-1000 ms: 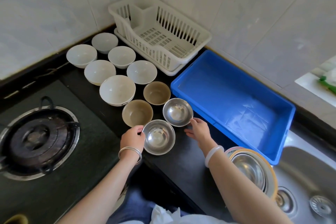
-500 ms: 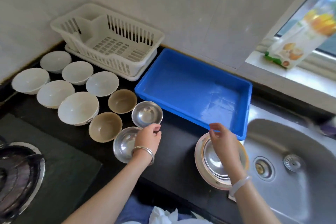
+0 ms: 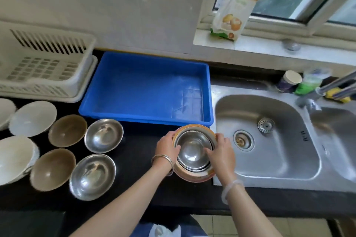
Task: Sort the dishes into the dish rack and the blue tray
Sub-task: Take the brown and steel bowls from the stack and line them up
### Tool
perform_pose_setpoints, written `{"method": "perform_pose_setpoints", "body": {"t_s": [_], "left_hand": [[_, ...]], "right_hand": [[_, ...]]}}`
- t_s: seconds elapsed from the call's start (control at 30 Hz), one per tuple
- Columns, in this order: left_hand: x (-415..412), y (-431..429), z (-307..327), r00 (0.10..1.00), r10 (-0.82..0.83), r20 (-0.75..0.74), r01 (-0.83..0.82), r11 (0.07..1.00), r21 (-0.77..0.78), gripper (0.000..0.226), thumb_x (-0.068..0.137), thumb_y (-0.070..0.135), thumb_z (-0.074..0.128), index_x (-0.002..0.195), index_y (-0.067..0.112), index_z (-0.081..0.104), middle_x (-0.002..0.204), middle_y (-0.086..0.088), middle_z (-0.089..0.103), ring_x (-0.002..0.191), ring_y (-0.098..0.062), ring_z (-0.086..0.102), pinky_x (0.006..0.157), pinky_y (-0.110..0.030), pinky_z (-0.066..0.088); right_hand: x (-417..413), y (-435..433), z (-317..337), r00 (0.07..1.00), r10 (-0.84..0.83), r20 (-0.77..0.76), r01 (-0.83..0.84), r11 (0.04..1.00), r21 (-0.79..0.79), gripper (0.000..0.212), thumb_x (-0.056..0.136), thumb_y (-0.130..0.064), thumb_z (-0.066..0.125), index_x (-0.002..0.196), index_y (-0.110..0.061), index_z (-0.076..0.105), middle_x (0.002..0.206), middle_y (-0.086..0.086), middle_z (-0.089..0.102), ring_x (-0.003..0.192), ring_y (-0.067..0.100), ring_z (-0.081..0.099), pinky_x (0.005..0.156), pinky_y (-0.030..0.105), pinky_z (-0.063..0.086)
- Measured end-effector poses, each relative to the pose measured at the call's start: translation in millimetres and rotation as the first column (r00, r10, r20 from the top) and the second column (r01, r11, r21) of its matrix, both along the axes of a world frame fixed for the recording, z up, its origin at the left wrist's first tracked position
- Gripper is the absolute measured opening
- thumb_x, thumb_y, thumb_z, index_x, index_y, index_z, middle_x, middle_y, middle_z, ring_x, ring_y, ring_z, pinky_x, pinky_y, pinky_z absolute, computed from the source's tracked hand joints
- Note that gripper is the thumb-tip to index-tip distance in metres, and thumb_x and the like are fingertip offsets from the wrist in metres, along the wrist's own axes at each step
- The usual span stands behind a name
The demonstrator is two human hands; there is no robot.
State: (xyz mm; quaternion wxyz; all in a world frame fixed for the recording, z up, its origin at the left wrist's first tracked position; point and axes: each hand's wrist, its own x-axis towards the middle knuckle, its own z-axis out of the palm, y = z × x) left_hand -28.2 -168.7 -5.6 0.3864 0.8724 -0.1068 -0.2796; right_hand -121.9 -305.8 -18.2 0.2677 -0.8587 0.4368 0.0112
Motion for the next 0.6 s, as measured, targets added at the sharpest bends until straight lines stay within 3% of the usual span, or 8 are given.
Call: {"method": "perform_pose_setpoints", "body": {"t_s": [0.13, 0.37, 0.6], "left_hand": [[0, -1, -4, 1.0, -0.01, 0.011, 0.01, 1.0, 0.019, 0.043, 0.082, 0.007, 0.061, 0.121, 0.021, 0.052, 0.113, -0.001, 0.062, 0.102, -0.017, 0.059, 0.085, -0.026, 0.046], [-2, 0, -8, 1.0, -0.013, 0.026, 0.013, 1.0, 0.021, 0.043, 0.082, 0.006, 0.06, 0.121, 0.022, 0.052, 0.111, -0.001, 0.062, 0.098, -0.017, 0.06, 0.085, -0.029, 0.05], [-1, 1, -12, 0.999, -0.03, 0.021, 0.03, 0.999, 0.027, 0.042, 0.082, 0.008, 0.061, 0.12, 0.022, 0.052, 0.112, -0.001, 0.061, 0.099, -0.016, 0.06, 0.082, -0.025, 0.047]], "right_hand": [[-1, -4, 2, 1.0, -0.008, -0.006, 0.008, 0.999, -0.045, 0.032, 0.079, -0.016, 0.064, 0.109, -0.018, 0.052, 0.093, 0.002, 0.053, 0.082, 0.026, 0.056, 0.062, 0.029, 0.037], [-4, -5, 7, 0.998, 0.031, -0.047, -0.036, 0.993, -0.109, 0.037, 0.084, -0.014, 0.053, 0.12, -0.019, 0.054, 0.103, 0.008, 0.061, 0.091, 0.029, 0.06, 0.069, 0.032, 0.045], [-8, -4, 13, 0.998, 0.002, -0.067, -0.016, 0.978, -0.207, 0.018, 0.087, -0.023, 0.054, 0.102, -0.014, 0.06, 0.097, 0.006, 0.066, 0.085, 0.029, 0.062, 0.064, 0.031, 0.044]]}}
